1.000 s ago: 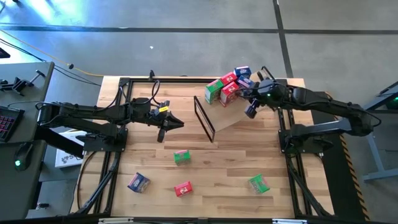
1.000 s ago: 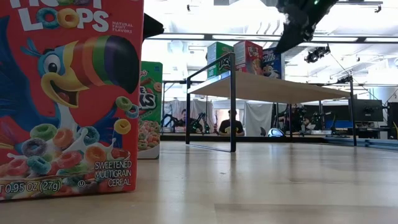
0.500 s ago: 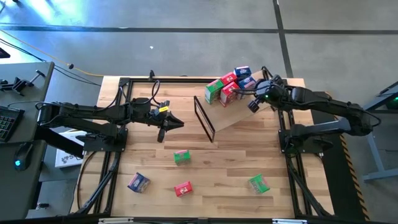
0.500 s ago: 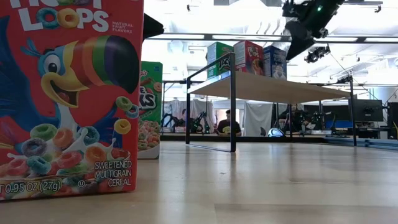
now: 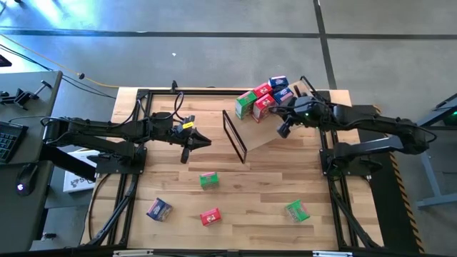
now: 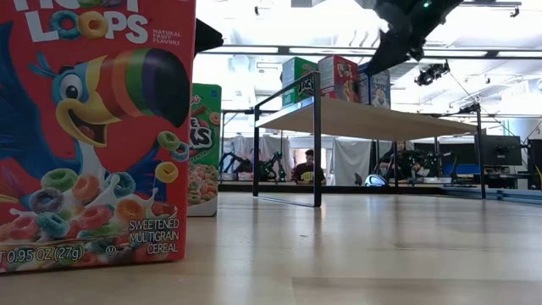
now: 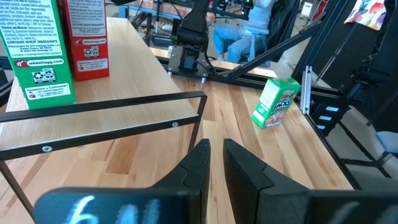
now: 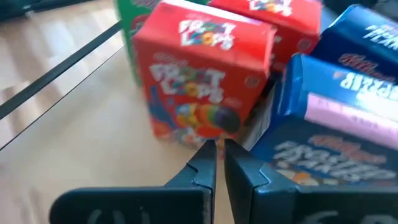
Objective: Stack cereal on shelf
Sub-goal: Adjust the blue cereal box, then adjust the red cereal
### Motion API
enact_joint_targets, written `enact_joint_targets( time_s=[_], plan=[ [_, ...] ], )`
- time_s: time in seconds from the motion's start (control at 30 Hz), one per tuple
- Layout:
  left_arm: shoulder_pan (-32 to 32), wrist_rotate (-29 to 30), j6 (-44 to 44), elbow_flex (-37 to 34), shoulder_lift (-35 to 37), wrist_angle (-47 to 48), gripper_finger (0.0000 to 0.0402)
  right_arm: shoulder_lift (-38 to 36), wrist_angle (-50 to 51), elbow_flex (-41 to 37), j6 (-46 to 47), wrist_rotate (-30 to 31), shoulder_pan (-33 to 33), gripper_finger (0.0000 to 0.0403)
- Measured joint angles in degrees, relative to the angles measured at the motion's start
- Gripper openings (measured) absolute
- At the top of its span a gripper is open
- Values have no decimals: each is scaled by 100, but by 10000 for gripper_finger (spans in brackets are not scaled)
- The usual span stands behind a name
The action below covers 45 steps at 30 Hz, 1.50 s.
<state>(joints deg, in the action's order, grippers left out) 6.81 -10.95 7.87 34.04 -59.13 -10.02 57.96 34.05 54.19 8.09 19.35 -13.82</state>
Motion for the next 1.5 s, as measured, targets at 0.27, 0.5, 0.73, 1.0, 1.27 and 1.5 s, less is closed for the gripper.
enact_joint_targets(
  time_s=[0.27,0.5,0.73,1.0,1.27,1.5],
  plan=[
    [0,1,1,0,0,72,35,217,-193,-10,49,632,-58,12],
    [0,0,2,0,0,96,35,216,-174,-11,-49,720,-288,12],
    [1,0,3,0,0,120,35,216,-176,-11,-104,717,-411,12],
    [-9,1,6,0,0,120,35,147,-185,26,-384,727,-442,12],
    [-13,0,12,0,0,120,35,-48,-678,145,-555,64,269,12],
    [-11,10,-4,0,0,116,35,762,-1644,67,-805,439,1185,12]
  ],
)
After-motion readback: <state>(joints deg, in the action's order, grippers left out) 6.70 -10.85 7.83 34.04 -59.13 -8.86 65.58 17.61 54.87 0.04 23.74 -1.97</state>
